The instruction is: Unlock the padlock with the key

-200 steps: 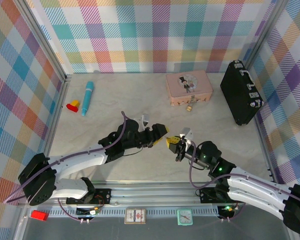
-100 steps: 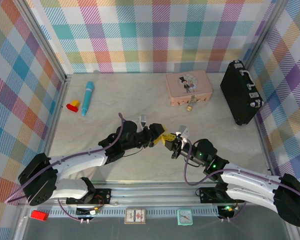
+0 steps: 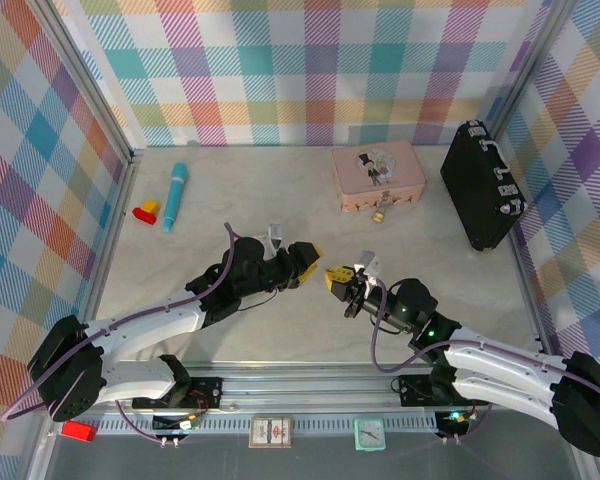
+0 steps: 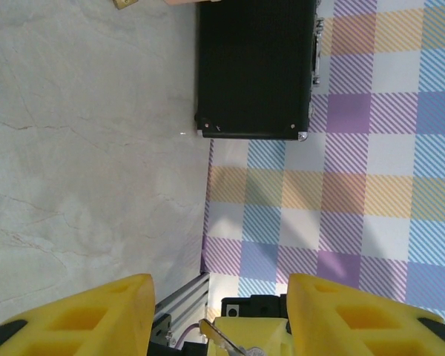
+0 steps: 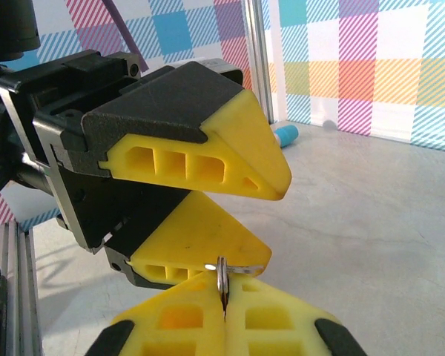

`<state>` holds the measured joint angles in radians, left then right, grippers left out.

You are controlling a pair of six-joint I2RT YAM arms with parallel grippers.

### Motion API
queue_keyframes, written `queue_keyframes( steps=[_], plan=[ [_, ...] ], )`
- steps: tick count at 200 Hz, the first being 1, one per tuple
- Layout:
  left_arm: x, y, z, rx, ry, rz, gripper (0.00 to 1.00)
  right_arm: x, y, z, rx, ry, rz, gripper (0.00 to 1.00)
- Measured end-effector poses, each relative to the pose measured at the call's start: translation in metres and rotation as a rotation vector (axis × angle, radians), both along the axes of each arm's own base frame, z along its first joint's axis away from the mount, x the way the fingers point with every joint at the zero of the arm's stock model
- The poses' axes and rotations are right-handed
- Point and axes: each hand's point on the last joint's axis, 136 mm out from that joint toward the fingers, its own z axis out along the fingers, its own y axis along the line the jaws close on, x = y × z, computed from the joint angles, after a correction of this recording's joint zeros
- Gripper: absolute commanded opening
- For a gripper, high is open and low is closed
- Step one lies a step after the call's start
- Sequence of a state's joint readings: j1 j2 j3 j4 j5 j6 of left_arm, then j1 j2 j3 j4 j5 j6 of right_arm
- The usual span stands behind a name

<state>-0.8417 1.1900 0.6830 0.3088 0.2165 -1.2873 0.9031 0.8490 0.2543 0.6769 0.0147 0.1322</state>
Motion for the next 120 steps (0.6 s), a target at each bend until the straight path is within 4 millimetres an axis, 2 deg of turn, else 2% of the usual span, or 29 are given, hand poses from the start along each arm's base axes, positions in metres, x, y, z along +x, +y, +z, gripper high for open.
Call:
queue_keyframes(
  steps=[33, 83, 120],
  plan=[
    [0.000, -0.003, -0.008, 0.011, 0.017, -0.008, 0.49, 0.000, 0.001, -0.002, -0.010, -0.001, 0.002, 0.00],
    [-0.004, -0.007, -0.010, 0.013, 0.024, -0.023, 0.44, 0.004, 0.009, -0.022, -0.056, 0.037, 0.016, 0.00],
    [-0.004, -0.007, -0.010, 0.013, 0.024, -0.022, 0.41, 0.005, 0.011, -0.021, -0.056, 0.037, 0.017, 0.00]
  ],
)
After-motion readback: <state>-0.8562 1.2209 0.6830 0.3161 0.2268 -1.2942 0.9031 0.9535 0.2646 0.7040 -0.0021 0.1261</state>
